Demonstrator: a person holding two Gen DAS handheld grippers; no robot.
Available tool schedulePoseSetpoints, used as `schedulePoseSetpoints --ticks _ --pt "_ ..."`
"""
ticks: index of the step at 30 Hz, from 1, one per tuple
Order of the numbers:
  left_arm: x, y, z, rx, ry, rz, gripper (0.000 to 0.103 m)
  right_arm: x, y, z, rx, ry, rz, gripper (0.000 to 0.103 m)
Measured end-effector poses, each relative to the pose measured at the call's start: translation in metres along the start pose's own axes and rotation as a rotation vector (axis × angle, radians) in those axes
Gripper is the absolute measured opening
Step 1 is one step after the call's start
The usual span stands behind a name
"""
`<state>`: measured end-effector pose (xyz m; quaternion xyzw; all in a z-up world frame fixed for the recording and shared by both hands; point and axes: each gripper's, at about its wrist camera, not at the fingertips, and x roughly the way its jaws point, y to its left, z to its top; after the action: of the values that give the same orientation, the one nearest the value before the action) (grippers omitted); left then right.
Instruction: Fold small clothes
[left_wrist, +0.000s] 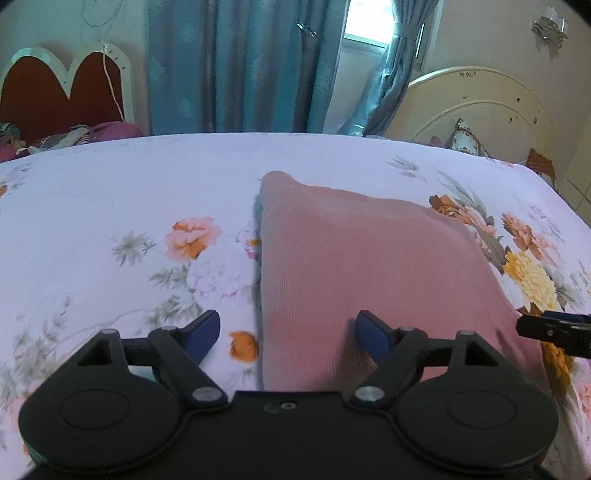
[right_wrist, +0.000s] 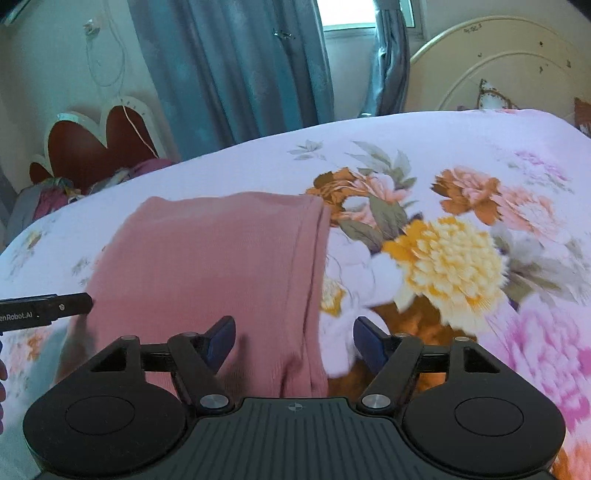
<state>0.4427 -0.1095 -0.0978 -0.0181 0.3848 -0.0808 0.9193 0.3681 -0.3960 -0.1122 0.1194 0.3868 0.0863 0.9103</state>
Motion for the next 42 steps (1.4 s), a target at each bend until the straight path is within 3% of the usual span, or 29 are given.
schedulePoseSetpoints --ticks 6,11,13,14,19,22,26,35,42 --pt "0.027 0.007 0.008 -0.063 0.033 -0.054 0.083 0.039 -0.015 0.017 0.094 0.04 0.052 0.07" --pt "0.048 0.017 0.009 -0.147 0.075 -0.142 0.083 0.059 -0.027 0.024 0.158 0.051 0.105 0.07" --pt "0.054 0.019 0.008 -0.17 0.079 -0.175 0.079 0.062 -0.026 0.026 0.158 0.047 0.12 0.07" --pt "0.055 0.018 0.008 -0.17 0.081 -0.189 0.071 0.064 -0.022 0.026 0.142 0.044 0.117 0.069" --pt "0.055 0.012 0.011 -0.162 0.089 -0.202 0.058 0.069 -0.013 0.026 0.097 0.05 0.124 0.044" --pt "0.049 0.007 0.012 -0.137 0.069 -0.192 0.044 0.071 -0.019 0.027 0.139 0.057 0.164 0.024" --pt "0.037 -0.001 0.018 -0.112 0.041 -0.172 0.032 0.061 -0.011 0.028 0.148 0.027 0.167 0.022" --pt "-0.007 -0.003 0.032 -0.069 -0.027 -0.186 0.03 0.024 0.028 0.049 0.138 -0.027 0.259 0.022" --pt "-0.051 0.054 0.031 -0.069 -0.079 -0.174 0.03 0.016 0.102 0.049 0.105 -0.043 0.296 0.022"
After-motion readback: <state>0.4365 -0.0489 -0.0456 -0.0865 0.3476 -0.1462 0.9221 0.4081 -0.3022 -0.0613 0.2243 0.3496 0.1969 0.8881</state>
